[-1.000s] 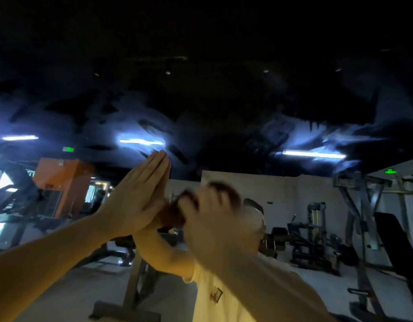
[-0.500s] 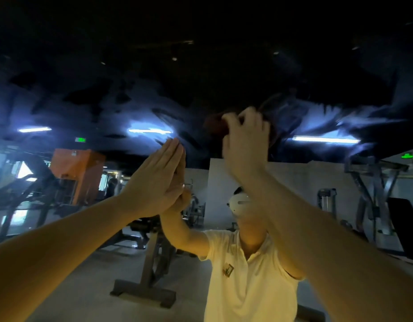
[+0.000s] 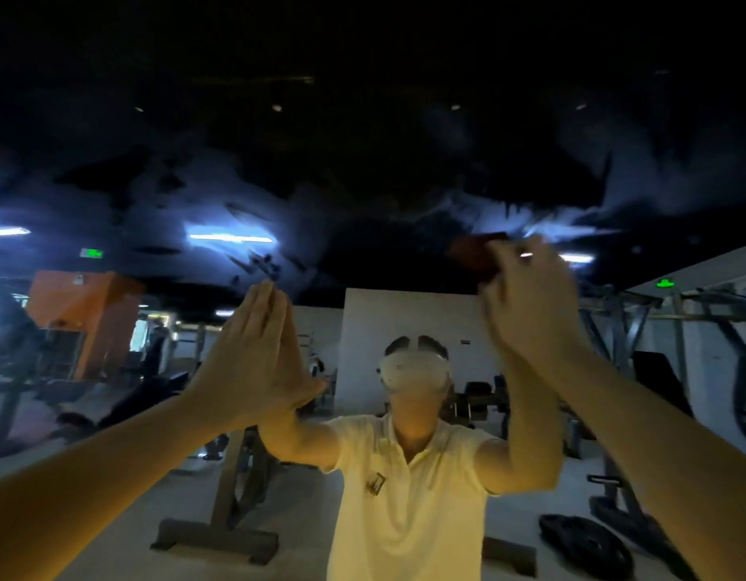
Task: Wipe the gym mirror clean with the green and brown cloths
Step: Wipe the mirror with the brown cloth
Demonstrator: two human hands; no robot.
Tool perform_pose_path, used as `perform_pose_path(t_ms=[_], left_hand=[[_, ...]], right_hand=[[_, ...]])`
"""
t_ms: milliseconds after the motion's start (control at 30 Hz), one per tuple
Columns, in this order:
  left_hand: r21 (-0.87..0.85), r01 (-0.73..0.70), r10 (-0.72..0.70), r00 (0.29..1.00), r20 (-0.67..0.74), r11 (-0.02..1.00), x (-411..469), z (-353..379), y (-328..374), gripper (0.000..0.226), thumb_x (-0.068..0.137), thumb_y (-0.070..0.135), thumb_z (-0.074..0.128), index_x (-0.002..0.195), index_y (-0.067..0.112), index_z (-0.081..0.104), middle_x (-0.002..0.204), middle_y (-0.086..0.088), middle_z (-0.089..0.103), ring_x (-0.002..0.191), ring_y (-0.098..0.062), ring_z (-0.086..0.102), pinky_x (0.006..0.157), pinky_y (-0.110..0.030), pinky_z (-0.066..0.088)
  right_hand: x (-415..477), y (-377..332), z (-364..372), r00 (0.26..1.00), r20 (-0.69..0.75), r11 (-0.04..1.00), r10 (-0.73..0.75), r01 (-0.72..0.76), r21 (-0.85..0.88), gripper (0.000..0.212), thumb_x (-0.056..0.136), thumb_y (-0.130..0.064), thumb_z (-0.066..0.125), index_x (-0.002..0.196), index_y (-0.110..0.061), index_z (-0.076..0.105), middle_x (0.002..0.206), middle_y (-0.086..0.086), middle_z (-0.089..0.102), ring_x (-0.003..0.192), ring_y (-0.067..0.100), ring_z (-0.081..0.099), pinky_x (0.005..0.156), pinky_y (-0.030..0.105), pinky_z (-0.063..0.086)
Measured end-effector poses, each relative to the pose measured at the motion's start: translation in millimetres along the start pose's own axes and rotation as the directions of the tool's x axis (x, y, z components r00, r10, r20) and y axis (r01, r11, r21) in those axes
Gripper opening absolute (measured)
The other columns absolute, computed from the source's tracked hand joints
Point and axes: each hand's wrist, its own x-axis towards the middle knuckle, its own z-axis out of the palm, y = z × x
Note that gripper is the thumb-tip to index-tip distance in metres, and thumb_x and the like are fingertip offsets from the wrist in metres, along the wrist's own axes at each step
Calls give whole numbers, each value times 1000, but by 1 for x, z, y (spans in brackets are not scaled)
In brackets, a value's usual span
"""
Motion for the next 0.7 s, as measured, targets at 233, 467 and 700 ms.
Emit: perform_pose_path(t_ms=[233, 467, 700], left_hand=[[-30, 34, -34, 999, -9, 999, -4, 3, 2, 142, 69, 101, 16, 161, -5, 3, 170, -25, -2, 159, -37, -9, 128, -52, 12], [-228, -71, 6, 962, -274, 971, -46, -2, -9, 89, 100, 62, 28, 149, -12, 36, 155, -34, 39, 147, -45, 35, 121, -56, 32], [-194, 13, -22, 999, -43, 981, -90, 21, -34, 119, 87, 84, 20, 157, -12, 18, 167, -30, 15, 156, -43, 13, 124, -60, 24]], right_hand=[[7, -54, 2, 951, -74, 950, 299, -289, 117, 40, 97, -27, 62, 134, -14, 51, 131, 18, 48, 94, 26, 62, 77, 35, 54], [-108, -200, 27, 942, 240, 927, -232, 139, 349, 48, 84, -41, 74, 124, -21, 54, 115, 11, 50, 84, 20, 61, 69, 32, 58], [-158, -153, 13, 573, 385, 689, -724, 630, 358, 39, 88, -43, 70, 123, -32, 58, 108, 2, 63, 98, 20, 63, 86, 41, 56]])
